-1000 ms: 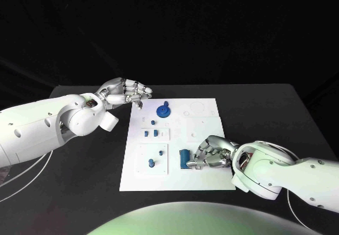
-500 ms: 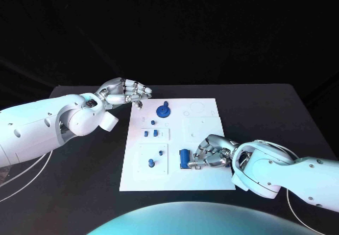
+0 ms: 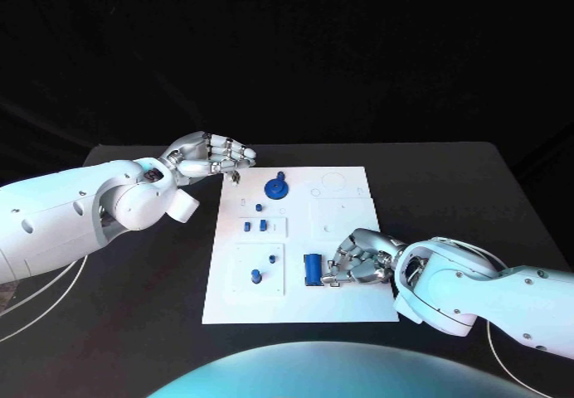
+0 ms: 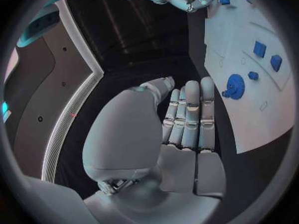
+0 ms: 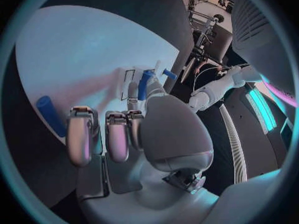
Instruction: Assemble the parts on the task board
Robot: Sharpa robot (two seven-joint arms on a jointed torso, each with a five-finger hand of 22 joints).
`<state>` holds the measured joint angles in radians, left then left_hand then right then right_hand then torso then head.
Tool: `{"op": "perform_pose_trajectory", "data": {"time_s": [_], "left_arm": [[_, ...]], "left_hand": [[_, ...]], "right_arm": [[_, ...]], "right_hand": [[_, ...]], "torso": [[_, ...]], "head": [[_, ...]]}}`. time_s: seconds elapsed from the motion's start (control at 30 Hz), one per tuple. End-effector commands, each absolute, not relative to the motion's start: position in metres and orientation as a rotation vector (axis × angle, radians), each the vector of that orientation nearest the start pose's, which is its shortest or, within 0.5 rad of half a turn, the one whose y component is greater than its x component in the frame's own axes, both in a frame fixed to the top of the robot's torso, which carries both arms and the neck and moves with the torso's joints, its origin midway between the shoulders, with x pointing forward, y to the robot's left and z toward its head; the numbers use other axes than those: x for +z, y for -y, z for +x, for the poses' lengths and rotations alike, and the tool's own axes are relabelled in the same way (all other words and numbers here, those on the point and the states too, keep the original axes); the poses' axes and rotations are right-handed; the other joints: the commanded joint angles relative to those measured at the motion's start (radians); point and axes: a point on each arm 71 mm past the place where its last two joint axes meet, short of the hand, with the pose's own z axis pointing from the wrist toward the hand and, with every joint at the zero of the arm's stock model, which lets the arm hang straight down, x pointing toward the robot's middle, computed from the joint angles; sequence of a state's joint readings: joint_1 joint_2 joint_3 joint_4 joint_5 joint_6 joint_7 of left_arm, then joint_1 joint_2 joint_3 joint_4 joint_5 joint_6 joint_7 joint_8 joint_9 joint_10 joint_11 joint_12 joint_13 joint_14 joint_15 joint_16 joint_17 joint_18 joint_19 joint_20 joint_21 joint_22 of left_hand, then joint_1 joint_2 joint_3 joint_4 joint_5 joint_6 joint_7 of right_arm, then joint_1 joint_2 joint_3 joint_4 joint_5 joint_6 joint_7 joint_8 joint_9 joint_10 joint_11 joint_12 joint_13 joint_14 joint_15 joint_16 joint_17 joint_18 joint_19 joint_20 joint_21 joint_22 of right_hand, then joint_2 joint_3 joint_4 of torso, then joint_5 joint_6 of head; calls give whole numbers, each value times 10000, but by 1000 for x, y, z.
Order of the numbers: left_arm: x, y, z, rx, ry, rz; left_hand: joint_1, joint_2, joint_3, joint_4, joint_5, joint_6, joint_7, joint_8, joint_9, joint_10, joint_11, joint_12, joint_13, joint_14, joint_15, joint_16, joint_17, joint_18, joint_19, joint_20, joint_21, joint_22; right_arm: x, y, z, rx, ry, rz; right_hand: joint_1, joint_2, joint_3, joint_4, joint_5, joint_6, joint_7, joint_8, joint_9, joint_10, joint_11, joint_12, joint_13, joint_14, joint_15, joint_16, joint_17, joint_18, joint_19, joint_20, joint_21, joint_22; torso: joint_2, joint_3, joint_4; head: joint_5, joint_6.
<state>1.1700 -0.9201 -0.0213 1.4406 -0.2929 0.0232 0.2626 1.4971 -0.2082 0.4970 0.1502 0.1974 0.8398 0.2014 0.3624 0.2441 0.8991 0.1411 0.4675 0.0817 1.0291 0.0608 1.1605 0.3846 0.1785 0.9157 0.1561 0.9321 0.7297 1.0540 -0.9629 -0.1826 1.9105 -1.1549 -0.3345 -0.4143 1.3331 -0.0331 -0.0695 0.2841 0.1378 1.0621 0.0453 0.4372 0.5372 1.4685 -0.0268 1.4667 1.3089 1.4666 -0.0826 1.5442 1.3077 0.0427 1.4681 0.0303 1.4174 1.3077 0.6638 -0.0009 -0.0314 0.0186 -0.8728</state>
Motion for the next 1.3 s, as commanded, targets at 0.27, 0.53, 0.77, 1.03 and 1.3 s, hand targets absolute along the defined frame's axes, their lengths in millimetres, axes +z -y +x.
{"op": "perform_pose_trajectory", "data": {"time_s": [0.27, 0.53, 0.77, 1.03, 1.3], "left_arm": [[-196, -250, 487, -15364, -17502, -8285], [-195, -250, 488, -15409, -17262, -8281], [-195, -249, 487, -15459, -17185, -8285], [-196, -248, 487, -15488, -17220, -8295], [-197, -248, 487, -15482, -17278, -8320]], "left_hand": [[-84, 17, 39, -7, -5, -47, -12, 42, 9, -83, -19, 49, 15, -46, 13, 66, 12, 57, -45, 13, 66, 16], [-94, 19, 50, -20, -5, -46, -13, 51, 13, -82, -20, 59, 18, -52, 13, 67, 11, 58, -48, 13, 68, 19], [-112, 20, 56, -25, -8, -46, -13, 59, 17, -74, -20, 71, 22, -59, 15, 66, 10, 57, -52, 14, 68, 21], [-112, 20, 56, -25, -8, -46, -13, 59, 17, -74, -20, 71, 22, -59, 15, 66, 10, 57, -52, 14, 68, 21], [-120, 23, 65, -35, -8, -48, -13, 64, 19, -72, -21, 80, 24, -62, 14, 67, 9, 57, -55, 14, 69, 22]], "right_arm": [[-258, 182, 349, 7619, -20982, 2579], [-231, 225, 359, 6920, -19698, 2596], [-228, 259, 357, 5683, -19244, 2360], [-239, 271, 347, 4832, -19395, 2129], [-252, 271, 342, 4342, -19748, 1946]], "right_hand": [[-94, -274, 66, 52, -13, -237, 68, -200, -53, 624, 43, 16, 1923, 866, -5, 19, 1703, -111, 470, -39, -60, 2209], [129, -591, 287, 29, -14, -620, 283, -512, -88, 557, 235, -102, 1861, 848, 160, -9, 1615, -87, 414, 95, -204, 2172], [118, -676, 314, 54, -18, -616, 304, -540, -85, 521, 257, -182, 1811, 843, 181, -16, 1596, -89, 416, 118, -195, 2175], [-122, -860, 452, 87, -12, -354, 253, -487, -20, 419, 229, -424, 1661, 799, 176, -82, 1397, -45, 340, 149, -403, 2120], [-428, -983, 602, 98, -8, -193, 191, -438, 50, 344, 177, -625, 1538, 762, 134, -147, 1234, -8, 272, 129, -593, 2069]], "torso": [[-18, -3, -5], [-42, -19, -36], [-15, 3, -56], [-30, 11, -82], [-22, 5, -47]], "head": [[-32, 2], [-253, 2], [-427, 2], [-451, 2], [-464, 2]]}}
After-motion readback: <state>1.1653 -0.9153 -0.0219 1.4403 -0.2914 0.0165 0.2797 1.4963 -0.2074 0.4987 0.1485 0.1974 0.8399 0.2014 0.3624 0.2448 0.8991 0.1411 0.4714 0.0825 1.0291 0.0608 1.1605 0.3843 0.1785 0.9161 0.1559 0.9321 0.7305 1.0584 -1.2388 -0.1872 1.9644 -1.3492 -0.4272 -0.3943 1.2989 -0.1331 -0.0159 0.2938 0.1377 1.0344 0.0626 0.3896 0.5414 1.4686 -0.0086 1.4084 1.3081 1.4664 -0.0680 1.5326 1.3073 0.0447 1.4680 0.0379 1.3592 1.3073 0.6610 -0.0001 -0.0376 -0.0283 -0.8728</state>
